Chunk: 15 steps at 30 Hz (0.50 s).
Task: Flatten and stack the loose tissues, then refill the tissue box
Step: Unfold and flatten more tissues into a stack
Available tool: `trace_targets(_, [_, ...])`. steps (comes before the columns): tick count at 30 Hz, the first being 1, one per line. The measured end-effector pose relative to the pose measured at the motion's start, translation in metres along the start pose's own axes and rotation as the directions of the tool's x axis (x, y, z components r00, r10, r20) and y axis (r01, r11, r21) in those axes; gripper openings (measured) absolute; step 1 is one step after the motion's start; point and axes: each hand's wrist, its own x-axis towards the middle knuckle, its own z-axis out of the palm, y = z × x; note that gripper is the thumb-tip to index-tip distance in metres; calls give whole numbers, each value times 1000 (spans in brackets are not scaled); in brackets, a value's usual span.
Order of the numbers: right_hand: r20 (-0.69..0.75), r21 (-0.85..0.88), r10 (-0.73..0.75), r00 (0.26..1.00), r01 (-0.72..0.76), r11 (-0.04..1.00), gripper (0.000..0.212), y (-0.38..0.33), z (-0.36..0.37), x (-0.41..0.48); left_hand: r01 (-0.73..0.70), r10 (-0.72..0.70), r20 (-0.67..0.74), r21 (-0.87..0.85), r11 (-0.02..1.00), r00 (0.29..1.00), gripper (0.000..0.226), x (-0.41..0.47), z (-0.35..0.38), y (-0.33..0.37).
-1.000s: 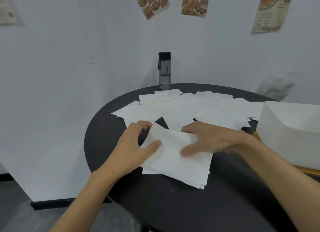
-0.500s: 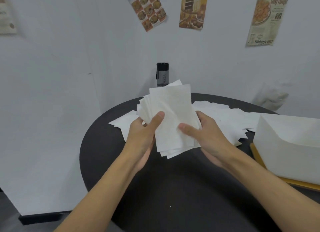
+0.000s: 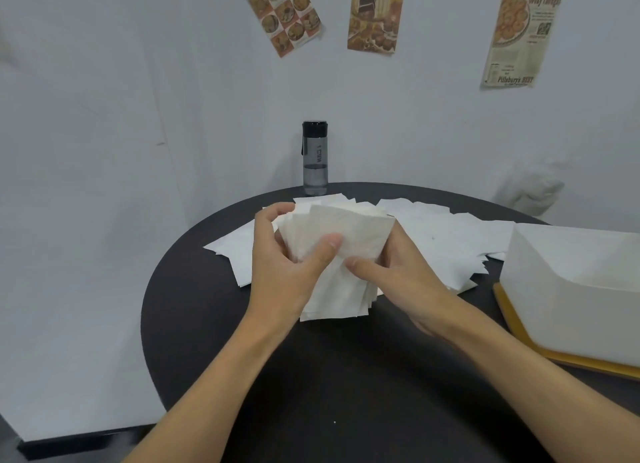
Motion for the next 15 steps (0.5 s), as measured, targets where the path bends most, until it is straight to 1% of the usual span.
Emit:
trace_targets(2, [-3, 19, -17, 1000, 17, 1000, 52, -1, 1, -1, 20, -20, 18, -41, 999, 1000, 66, -3, 0, 3])
trace_targets(4, [8, 31, -34, 999, 34, 999, 57, -3, 2, -2, 45, -40, 58, -76, 996, 998, 66, -6, 1, 8])
trace_targets(8, [40, 46, -34, 999, 32, 998, 76, -6, 4, -3, 63, -39, 158, -153, 986, 987, 46, -11, 4, 12])
trace_targets(10, [35, 59, -33, 999, 31, 998, 82, -9, 4, -4, 62, -31, 175, -170, 983, 984, 38, -11, 4, 11])
trace_targets(12, [10, 62, -54, 998, 54, 997, 79, -12, 3, -4, 49, -28, 153, -137, 989, 988, 38, -10, 4, 10])
trace_targets(15, [12, 92, -77, 997, 76, 993, 67, -12, 4, -4, 59, -52, 129, -50, 997, 990, 47, -12, 4, 7])
